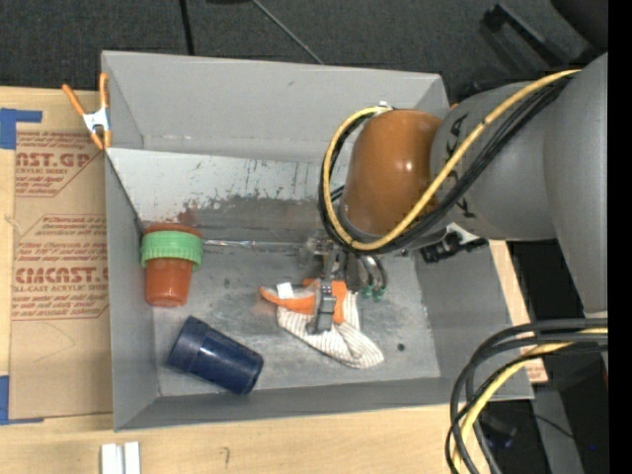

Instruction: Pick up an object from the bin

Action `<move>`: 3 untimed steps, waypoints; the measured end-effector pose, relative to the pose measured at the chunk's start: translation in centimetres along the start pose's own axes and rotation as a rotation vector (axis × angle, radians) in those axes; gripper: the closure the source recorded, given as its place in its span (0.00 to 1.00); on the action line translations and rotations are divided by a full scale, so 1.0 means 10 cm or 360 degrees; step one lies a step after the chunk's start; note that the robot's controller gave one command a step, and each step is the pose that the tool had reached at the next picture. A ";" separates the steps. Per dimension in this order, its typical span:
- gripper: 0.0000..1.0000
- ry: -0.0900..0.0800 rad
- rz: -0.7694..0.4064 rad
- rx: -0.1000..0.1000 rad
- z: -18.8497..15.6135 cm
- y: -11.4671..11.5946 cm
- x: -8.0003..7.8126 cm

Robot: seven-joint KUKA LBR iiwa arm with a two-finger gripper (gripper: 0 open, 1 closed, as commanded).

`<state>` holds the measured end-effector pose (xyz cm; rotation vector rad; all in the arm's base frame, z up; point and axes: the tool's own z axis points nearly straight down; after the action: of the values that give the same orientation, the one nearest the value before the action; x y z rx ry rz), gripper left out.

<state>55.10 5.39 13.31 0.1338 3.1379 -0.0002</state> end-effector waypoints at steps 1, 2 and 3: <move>0.00 -0.0001 -0.0281 -0.0002 0.31 -0.12 -0.02; 1.00 0.0000 0.0163 -0.0003 0.63 -0.10 0.00; 1.00 0.0000 0.0163 -0.0003 0.63 -0.09 0.00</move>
Offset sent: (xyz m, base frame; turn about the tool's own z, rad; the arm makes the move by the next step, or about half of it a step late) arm -0.0014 -0.0104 -0.0631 0.1031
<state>55.01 4.44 7.06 0.2943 3.1268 0.0029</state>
